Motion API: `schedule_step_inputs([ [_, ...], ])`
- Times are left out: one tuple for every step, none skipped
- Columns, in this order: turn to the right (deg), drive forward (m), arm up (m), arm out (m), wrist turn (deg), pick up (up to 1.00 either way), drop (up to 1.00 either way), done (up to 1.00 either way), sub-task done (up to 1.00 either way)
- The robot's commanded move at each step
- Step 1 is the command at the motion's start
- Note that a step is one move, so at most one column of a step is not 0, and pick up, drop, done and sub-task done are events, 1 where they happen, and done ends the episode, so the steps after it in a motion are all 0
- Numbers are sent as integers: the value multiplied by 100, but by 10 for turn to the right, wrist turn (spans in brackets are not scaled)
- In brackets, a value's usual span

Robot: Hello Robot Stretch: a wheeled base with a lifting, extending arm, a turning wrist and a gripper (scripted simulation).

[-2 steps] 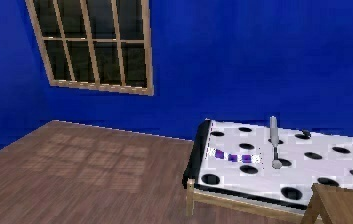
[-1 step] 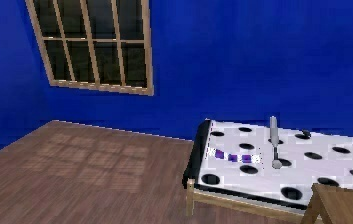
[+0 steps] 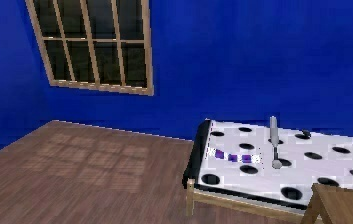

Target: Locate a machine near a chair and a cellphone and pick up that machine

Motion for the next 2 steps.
schedule_step_inputs([
  [0,0,0,0,450,0,0,0,0],
  [0,0,0,0,450,0,0,0,0],
])
